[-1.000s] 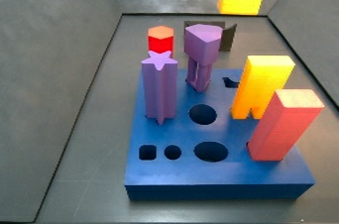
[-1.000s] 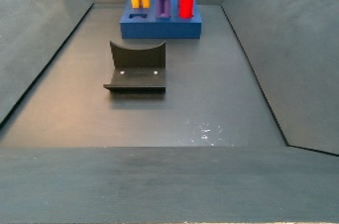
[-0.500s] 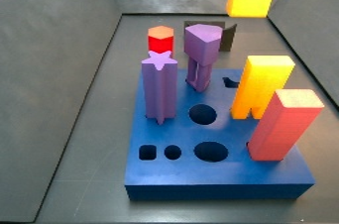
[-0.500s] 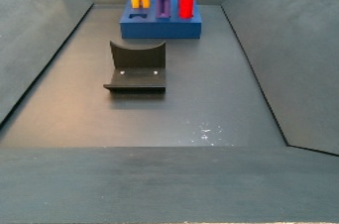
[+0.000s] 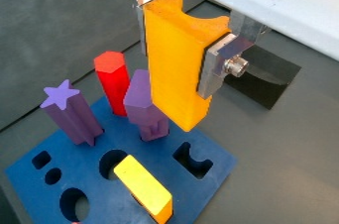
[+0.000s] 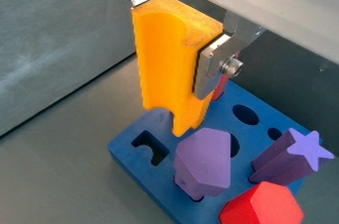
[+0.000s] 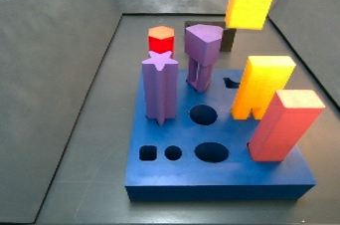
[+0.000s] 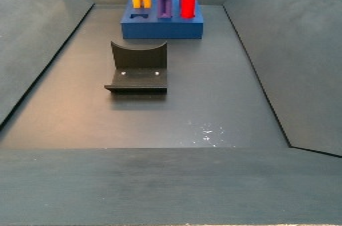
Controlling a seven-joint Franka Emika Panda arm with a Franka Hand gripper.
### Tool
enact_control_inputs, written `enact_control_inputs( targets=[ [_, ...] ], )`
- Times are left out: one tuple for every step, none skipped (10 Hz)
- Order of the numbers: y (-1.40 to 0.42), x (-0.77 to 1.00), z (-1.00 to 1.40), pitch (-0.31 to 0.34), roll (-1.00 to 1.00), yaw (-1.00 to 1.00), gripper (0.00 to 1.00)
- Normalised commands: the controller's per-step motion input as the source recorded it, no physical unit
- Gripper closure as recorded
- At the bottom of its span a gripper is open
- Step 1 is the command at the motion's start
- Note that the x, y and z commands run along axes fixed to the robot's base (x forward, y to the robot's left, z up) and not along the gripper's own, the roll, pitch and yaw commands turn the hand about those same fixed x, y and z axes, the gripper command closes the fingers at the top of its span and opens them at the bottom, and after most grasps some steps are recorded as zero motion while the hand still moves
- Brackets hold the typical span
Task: Pick up the arch object. Move up. Rotate the arch object. Move to above the board. Insert the arch object.
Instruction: Insert the arch object.
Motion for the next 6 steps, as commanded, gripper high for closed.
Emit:
enact_control_inputs(
  targets=[
    [0.0, 1.0, 0.0, 0.079, 0.0, 0.0, 1.0],
    [0.0, 1.0, -0.06, 0.06, 0.0, 0.0, 1.0],
    [0.0, 1.0, -0.13, 0.026, 0.0, 0.0, 1.0],
    [0.0, 1.0, -0.17, 0.0, 0.0, 0.0, 1.0],
    [0.0, 1.0, -0.21, 0.0, 0.0, 0.0, 1.0],
    [0.0, 1.0, -0.26, 0.0, 0.0, 0.0, 1.0]
  ],
)
